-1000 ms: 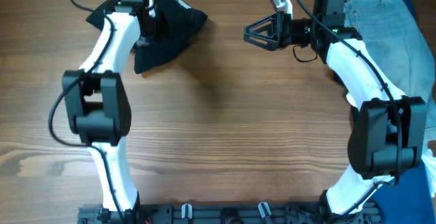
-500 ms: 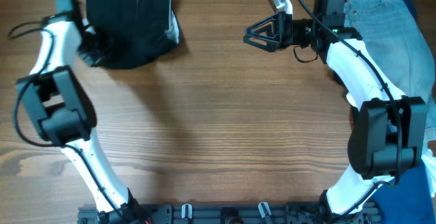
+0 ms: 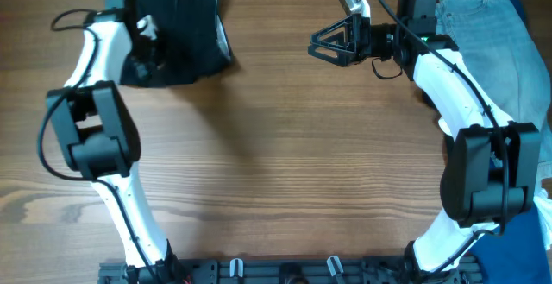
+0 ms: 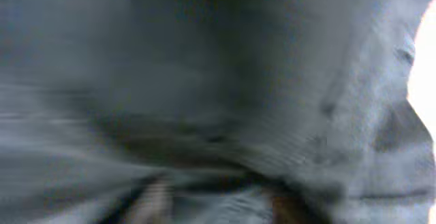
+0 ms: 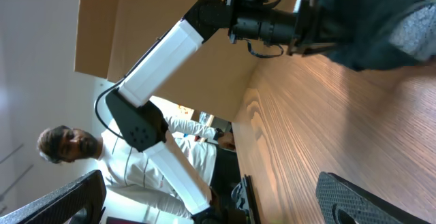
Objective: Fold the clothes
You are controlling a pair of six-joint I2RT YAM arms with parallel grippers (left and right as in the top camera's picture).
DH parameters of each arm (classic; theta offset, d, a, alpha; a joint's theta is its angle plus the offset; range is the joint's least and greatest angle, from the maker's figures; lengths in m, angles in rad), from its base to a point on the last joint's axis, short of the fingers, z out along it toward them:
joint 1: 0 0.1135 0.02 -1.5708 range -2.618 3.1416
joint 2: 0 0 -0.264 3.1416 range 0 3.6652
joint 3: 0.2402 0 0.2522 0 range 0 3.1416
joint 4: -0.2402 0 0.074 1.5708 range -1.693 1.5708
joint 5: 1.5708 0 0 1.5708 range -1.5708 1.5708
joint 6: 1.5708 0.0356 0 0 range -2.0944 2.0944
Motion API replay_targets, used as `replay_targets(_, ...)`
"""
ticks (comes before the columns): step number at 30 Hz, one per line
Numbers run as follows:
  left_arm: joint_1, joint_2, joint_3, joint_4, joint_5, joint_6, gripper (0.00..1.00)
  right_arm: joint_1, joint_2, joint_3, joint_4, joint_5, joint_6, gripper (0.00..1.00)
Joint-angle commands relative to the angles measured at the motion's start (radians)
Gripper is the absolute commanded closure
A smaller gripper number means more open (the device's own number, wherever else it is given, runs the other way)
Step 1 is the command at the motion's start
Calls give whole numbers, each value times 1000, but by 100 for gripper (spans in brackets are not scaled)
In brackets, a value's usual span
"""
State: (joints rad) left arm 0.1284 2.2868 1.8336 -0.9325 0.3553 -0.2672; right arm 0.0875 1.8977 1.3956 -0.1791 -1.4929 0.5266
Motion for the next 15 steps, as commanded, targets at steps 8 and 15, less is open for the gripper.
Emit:
replay_targets(8, -102, -102, -1, 348, 5, 28, 96, 5, -18, -10, 2, -51, -2, 0)
replay_targets(15, -116, -94, -1, 539, -136, 28, 96, 5, -18, -10, 2, -83, 17, 0)
